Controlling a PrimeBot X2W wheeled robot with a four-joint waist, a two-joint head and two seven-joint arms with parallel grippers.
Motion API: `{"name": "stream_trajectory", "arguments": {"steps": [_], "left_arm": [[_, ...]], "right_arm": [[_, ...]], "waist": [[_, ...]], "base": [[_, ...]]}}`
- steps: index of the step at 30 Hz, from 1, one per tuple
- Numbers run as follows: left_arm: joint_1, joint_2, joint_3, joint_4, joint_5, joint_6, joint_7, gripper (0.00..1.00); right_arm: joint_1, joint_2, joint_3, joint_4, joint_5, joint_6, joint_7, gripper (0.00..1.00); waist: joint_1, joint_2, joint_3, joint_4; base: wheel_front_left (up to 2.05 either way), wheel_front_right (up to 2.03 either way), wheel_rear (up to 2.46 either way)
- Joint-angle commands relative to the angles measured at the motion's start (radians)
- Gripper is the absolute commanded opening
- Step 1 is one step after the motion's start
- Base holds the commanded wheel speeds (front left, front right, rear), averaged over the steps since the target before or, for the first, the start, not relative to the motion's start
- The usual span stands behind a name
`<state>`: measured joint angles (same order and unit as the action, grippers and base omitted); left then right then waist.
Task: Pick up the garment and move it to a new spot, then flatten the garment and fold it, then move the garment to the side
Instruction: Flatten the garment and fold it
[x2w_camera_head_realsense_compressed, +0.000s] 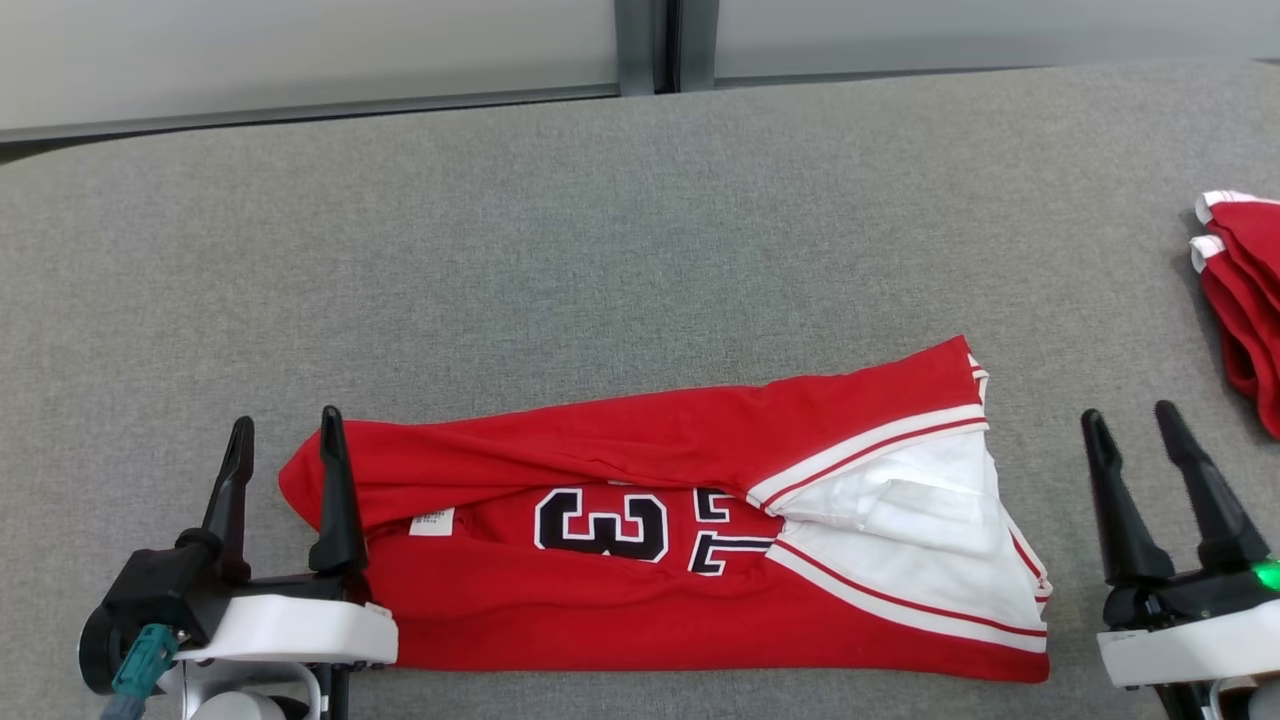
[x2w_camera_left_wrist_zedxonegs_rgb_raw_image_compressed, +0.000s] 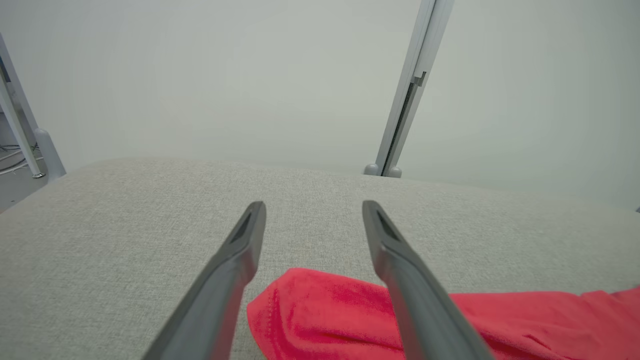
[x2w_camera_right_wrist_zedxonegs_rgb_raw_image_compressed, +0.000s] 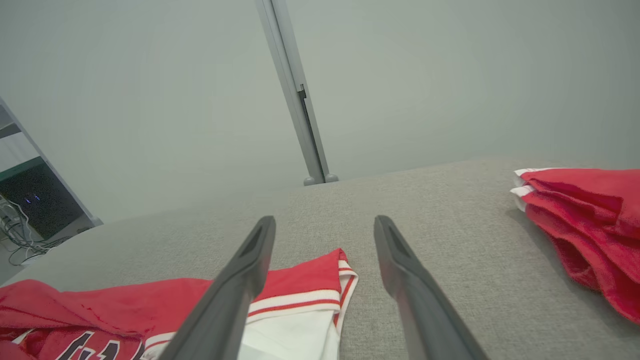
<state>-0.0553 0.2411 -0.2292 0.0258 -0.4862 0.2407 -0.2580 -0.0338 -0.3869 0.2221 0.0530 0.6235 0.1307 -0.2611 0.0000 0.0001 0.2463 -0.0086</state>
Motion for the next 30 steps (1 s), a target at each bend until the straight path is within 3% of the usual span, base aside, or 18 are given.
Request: {"name": "stream_trajectory", "arguments": {"steps": [1, 11, 21, 30], "left_arm": [[0.006, -0.004, 0.005, -0.019, 0.023, 0.008, -0.006, 1.0], [0.057, -0.068, 0.012, -0.104, 0.174, -0.013, -0.008, 1.0], [0.112, -0.073, -0.001, -0.016, 0.211, -0.047, -0.008, 1.0], [0.096, -0.07, 0.005, 0.018, 0.207, -0.062, -0.008, 1.0]], "right_arm": [[0.014, 0.012, -0.031, -0.019, -0.037, 0.0, -0.004, 1.0], [0.079, 0.088, -0.154, -0.096, -0.239, 0.0, 0.071, 1.0], [0.142, 0.137, -0.161, -0.088, -0.28, 0.0, 0.113, 1.0], [0.138, 0.139, -0.163, -0.073, -0.27, 0.0, 0.11, 1.0]], "waist": [[0.0, -0.0001, -0.013, 0.003], [0.0, -0.0001, -0.091, 0.007], [0.0, -0.0001, -0.147, 0.01], [0.0, -0.0001, -0.154, 0.011]], "base": [[0.0, 0.0, 0.0], [0.0, 0.0, 0.0], [0.0, 0.0, 0.0], [0.0, 0.0, 0.0]]}}
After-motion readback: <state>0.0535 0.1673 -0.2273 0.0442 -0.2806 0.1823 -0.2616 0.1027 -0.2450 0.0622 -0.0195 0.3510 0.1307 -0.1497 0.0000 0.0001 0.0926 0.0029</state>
